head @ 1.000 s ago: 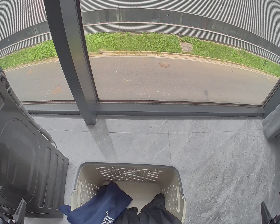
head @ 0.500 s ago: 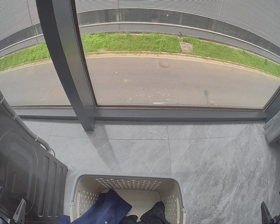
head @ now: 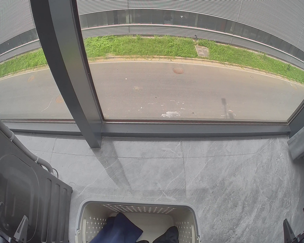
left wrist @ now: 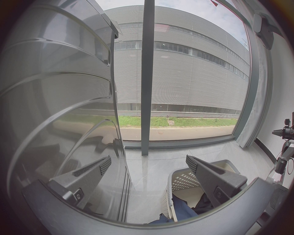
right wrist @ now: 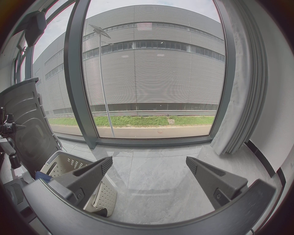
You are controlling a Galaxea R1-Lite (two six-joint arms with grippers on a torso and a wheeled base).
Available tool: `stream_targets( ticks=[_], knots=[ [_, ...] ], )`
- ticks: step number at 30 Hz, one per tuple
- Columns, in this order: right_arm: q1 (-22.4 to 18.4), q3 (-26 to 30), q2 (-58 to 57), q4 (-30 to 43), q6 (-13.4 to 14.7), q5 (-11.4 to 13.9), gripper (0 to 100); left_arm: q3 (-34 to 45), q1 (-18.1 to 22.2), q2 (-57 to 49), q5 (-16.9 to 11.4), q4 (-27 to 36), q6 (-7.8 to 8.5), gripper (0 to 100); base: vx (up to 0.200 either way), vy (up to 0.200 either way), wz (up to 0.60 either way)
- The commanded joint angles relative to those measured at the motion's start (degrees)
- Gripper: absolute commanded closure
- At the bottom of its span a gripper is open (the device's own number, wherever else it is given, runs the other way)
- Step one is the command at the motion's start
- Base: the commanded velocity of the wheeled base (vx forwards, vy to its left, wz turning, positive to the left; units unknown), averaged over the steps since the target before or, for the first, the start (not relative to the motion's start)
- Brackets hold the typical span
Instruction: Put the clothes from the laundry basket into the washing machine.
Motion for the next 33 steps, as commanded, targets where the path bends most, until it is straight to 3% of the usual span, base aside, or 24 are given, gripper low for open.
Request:
stream_targets(
  ticks=[1, 33],
  knots=[
    [0.0, 1.0, -0.3, 0.0, 0.0, 0.0, 0, 0.9, 0.0, -0.9, 0.0, 0.0, -0.01, 0, 0.0, 0.0, 0.0],
    [0.0, 1.0, -0.4, -0.1, 0.1, 0.0, 0, 0.8, 0.0, -0.9, -0.1, 0.0, 0.16, 0, 0.0, 0.0, 0.0]
  ],
)
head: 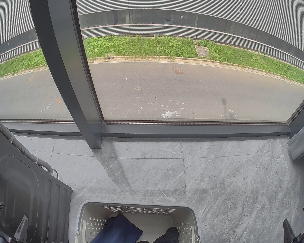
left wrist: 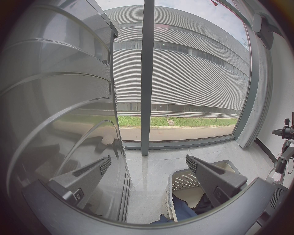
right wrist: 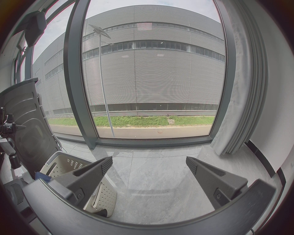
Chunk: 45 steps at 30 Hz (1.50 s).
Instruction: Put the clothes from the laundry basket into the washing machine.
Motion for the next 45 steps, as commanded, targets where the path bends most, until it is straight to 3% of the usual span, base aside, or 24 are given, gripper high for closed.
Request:
stream_targets(
  ticks=[1, 4, 45],
  knots=[
    [0.0, 1.0, -0.4, -0.2, 0.3, 0.0, 0, 0.8, 0.0, -0.8, 0.1, 0.0, 0.05, 0, 0.0, 0.0, 0.0],
    [0.0, 1.0, -0.4, -0.2, 0.1, 0.0, 0, 0.8, 0.0, -0.8, 0.1, 0.0, -0.03, 0, 0.0, 0.0, 0.0],
    [0.0, 1.0, -0.4, -0.2, 0.2, 0.0, 0, 0.8, 0.0, -0.8, 0.1, 0.0, 0.14, 0, -0.2, 0.0, 0.0]
  ],
)
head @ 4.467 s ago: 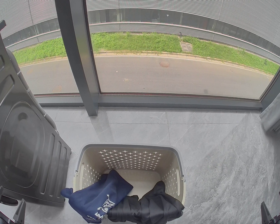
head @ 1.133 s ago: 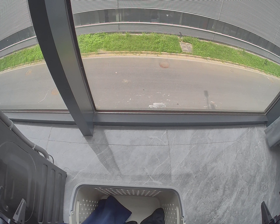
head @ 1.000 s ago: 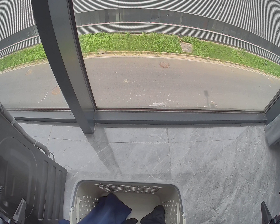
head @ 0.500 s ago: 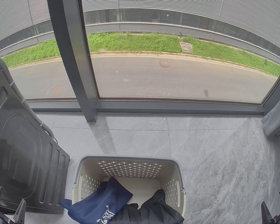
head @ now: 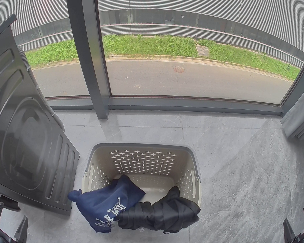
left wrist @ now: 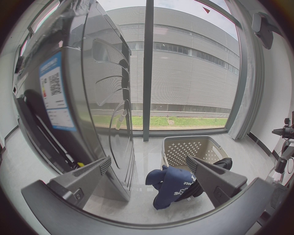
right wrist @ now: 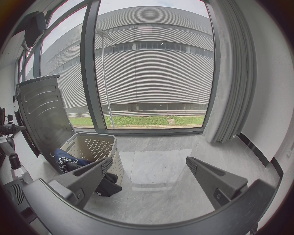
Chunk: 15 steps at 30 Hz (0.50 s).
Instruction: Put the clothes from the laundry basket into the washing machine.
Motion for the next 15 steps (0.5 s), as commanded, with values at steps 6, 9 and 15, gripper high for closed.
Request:
stream_targets(
  ticks=[6, 9, 15],
  knots=[
    [-0.1, 1.0, -0.4, 0.0, -0.1, 0.0, 0, 0.8, 0.1, -0.9, 0.1, 0.0, -0.31, 0, -0.2, 0.0, 0.0],
    [0.0, 1.0, -0.4, 0.0, -0.1, 0.1, 0, 0.8, 0.1, -0.9, 0.1, 0.0, -0.22, 0, -0.2, 0.0, 0.0],
    [0.0, 1.0, -0.4, 0.0, -0.1, 0.0, 0, 0.8, 0.1, -0.9, 0.1, 0.0, -0.13, 0, -0.2, 0.0, 0.0]
  ],
)
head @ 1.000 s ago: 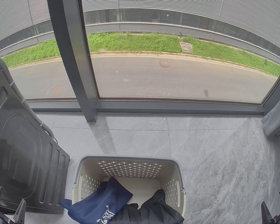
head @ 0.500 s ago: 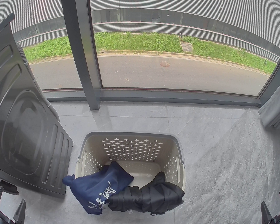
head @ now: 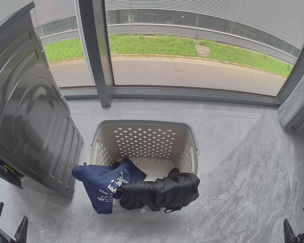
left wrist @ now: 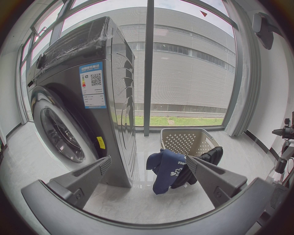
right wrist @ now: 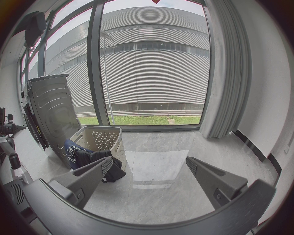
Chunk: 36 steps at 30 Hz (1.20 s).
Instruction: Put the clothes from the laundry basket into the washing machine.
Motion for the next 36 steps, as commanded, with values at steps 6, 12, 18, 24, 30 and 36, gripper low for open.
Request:
stream_targets(
  ticks=[6, 12, 18, 24, 30, 36],
  knots=[
    [0.0, 1.0, -0.4, 0.0, 0.0, 0.0, 0, 0.8, 0.0, -0.8, 0.0, 0.0, -0.06, 0, -0.2, 0.0, 0.0],
    [0.0, 1.0, -0.4, 0.0, 0.0, 0.0, 0, 0.8, 0.0, -0.8, 0.0, 0.0, -0.06, 0, -0.2, 0.0, 0.0],
    [0.0, 1.0, -0.4, 0.0, 0.0, 0.0, 0, 0.8, 0.0, -0.8, 0.0, 0.0, -0.06, 0, -0.2, 0.0, 0.0],
    [0.0, 1.0, -0.4, 0.0, 0.0, 0.1, 0, 0.8, 0.0, -0.8, 0.0, 0.0, -0.06, 0, -0.033, 0.0, 0.0],
    [0.0, 1.0, -0.4, 0.0, 0.0, 0.1, 0, 0.8, 0.0, -0.8, 0.0, 0.0, 0.03, 0, 0.0, 0.067, 0.0],
    [0.0, 1.0, -0.4, 0.0, 0.0, 0.0, 0, 0.8, 0.0, -0.8, 0.0, 0.0, -0.06, 0, 0.0, 0.2, 0.0]
  ],
)
